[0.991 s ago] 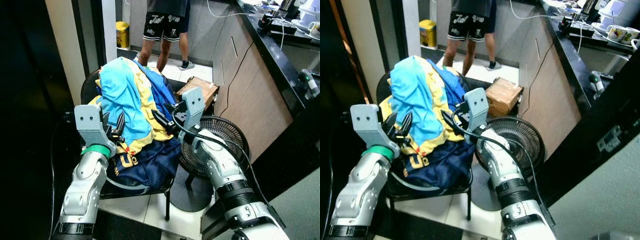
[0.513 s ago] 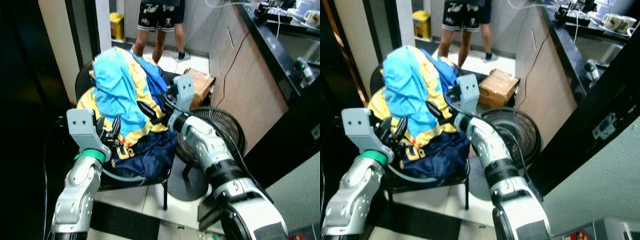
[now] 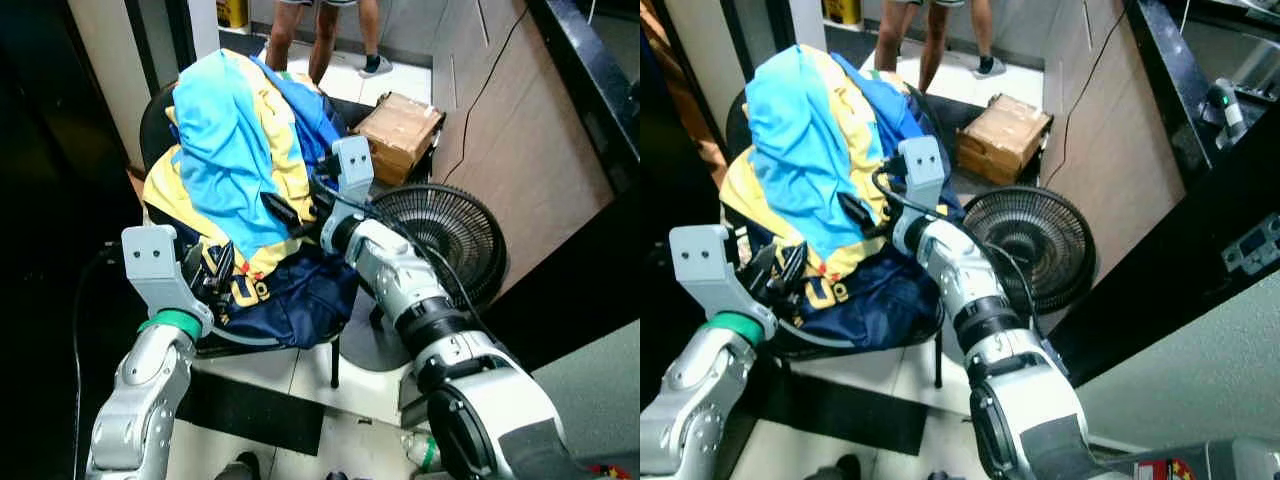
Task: Clothes washing
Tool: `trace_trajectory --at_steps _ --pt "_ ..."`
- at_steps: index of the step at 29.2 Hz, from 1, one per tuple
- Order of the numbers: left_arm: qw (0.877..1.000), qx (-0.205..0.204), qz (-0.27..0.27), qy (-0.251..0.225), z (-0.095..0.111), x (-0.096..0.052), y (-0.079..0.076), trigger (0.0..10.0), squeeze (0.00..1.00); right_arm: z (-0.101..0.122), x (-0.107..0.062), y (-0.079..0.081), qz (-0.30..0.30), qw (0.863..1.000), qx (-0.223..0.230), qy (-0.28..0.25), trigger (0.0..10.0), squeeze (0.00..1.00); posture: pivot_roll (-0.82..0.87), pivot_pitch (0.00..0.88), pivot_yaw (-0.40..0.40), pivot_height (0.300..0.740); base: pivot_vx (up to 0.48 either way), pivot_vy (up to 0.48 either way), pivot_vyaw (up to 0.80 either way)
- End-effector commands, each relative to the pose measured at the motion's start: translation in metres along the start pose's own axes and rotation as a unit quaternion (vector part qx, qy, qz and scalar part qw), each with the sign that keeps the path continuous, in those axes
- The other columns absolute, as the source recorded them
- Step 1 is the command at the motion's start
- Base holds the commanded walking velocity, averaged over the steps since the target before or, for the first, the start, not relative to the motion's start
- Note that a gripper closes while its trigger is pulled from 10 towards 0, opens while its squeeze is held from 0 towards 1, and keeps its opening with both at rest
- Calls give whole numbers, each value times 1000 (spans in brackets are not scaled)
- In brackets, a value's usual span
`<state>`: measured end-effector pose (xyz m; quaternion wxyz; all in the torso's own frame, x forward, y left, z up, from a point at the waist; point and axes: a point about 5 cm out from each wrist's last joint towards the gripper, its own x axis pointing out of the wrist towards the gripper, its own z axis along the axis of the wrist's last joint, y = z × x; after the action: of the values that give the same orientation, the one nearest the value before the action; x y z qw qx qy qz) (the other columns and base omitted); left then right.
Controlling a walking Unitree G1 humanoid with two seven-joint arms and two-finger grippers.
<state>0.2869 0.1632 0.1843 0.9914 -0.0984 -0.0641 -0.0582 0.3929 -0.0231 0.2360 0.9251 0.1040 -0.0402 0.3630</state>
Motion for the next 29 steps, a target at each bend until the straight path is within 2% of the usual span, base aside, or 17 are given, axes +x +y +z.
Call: trace_trajectory --at_steps 1,2,3,4,5,29 --pt "1000 -1 2 6 -1 -3 0 10000 0 0 2 4 3 1000 13 -7 8510 0 88 227 -31 740 0 0 0" --pt "1000 -1 2 6 -1 -3 0 10000 0 0 2 4 3 1000 13 -7 8510 0 88 227 -31 740 0 0 0" --pt "1000 -1 2 4 0 -3 -1 10000 0 0 2 4 3 1000 13 -11 4431 0 88 227 -31 740 0 0 0" --pt "1000 -1 2 4 0 -3 -1 10000 0 0 2 4 3 1000 13 -11 4431 0 88 227 -31 740 0 0 0" --pt "1000 -1 3 3 1 -3 -1 10000 0 0 2 4 4 1000 17 -16 0 0 88 227 -31 740 0 0 0" --pt "1000 -7 2 3 2 -2 -5 10000 0 3 2 1 3 999 33 -35 0 0 85 197 -45 740 0 0 0"
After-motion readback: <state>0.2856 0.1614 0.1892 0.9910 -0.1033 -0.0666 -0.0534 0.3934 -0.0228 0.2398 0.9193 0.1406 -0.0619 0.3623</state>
